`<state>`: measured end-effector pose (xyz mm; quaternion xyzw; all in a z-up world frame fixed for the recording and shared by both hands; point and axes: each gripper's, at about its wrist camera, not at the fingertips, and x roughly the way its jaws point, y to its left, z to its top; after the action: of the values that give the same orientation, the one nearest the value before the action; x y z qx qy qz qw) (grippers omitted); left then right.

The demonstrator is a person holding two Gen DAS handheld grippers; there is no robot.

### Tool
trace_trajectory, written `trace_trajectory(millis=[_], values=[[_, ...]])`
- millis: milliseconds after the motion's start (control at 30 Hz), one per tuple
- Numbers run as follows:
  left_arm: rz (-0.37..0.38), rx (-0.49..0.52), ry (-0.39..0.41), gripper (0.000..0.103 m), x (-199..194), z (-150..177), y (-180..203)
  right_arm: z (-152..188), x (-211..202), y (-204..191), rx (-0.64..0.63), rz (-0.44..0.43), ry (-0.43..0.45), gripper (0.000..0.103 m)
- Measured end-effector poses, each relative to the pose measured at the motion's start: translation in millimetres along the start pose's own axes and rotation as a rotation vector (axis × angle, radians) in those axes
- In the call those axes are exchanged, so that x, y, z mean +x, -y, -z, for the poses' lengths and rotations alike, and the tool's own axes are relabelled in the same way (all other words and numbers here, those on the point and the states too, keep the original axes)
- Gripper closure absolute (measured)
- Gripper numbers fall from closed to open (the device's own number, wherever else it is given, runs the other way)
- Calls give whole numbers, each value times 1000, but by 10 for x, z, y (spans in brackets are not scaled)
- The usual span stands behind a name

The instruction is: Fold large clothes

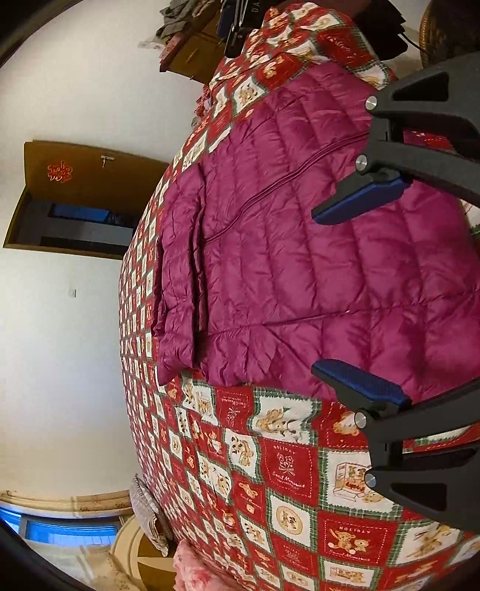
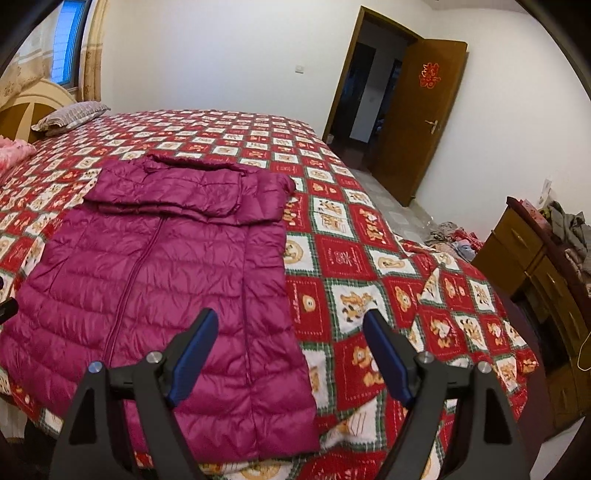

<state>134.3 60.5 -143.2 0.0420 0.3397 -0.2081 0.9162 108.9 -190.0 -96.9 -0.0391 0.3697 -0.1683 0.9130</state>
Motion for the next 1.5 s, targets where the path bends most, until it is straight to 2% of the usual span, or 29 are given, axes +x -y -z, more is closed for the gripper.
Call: trace_trajectory(millis=[367, 567, 700, 833, 900, 1033, 1200, 1267, 1333, 1467, 1500], values=[[-3, 40, 9, 27, -84, 46, 187, 128, -80, 34, 3, 4, -13, 19], [-18, 34, -23, 27, -13, 148, 181, 198, 54, 51, 15, -9, -59, 19], [-51, 23, -66, 27, 88, 219, 137, 347, 258, 143, 37, -44, -126, 19], [-67, -8, -88, 27, 157, 315, 7, 598, 449, 324, 89, -174, -172, 19], [-75, -38, -109, 27, 218, 365, -73, 681, 520, 365, 109, -207, -193, 19], [-78, -62, -147, 27, 323, 451, -125, 792, 690, 317, 113, -224, -230, 19], [-121, -46, -158, 27, 353, 501, -128, 869, 881, 154, 56, -245, -244, 19], [-126, -84, -131, 27, 260, 494, -238, 936, 955, 143, 67, -282, -279, 20], [-108, -142, -112, 27, 168, 482, -406, 961, 931, 132, 49, -294, -271, 20], [-120, -213, -151, 27, 205, 534, -629, 1017, 937, 160, 69, -384, -302, 36], [-114, -227, -171, 27, 243, 570, -654, 1038, 954, 183, 88, -410, -312, 37]])
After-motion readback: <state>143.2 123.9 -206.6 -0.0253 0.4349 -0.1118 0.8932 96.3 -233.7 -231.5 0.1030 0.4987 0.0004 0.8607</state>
